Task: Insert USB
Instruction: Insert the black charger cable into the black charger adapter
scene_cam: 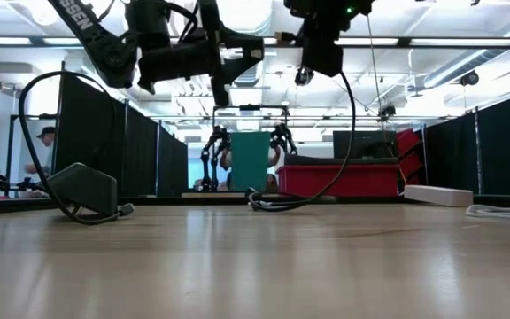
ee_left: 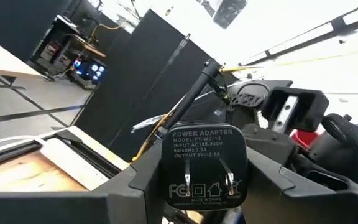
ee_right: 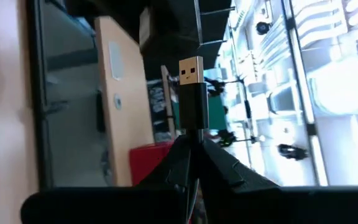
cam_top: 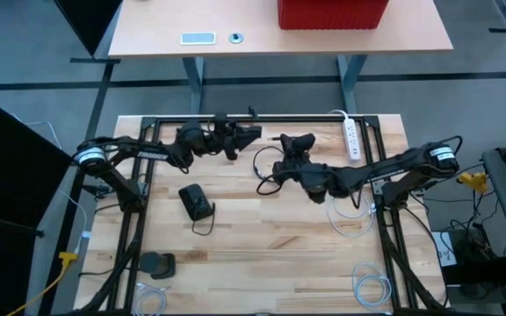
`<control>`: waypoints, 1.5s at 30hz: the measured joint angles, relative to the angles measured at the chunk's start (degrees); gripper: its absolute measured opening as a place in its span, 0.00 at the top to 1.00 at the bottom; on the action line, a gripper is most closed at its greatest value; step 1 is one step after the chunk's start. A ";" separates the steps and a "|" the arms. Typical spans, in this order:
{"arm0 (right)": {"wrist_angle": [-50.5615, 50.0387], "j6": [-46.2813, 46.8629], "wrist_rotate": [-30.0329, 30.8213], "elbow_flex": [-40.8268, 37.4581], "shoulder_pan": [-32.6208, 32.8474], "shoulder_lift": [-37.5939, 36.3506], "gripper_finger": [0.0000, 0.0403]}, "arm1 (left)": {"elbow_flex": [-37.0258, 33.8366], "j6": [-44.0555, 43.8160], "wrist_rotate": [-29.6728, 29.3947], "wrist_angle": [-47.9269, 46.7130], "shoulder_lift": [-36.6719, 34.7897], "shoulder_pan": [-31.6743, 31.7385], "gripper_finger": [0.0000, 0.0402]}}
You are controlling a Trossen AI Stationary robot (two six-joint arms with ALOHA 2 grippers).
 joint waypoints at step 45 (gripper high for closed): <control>47.77 -47.51 -28.74 3.68 -21.69 16.45 0.99 | 1.81 9.28 -12.47 6.86 0.06 5.26 0.65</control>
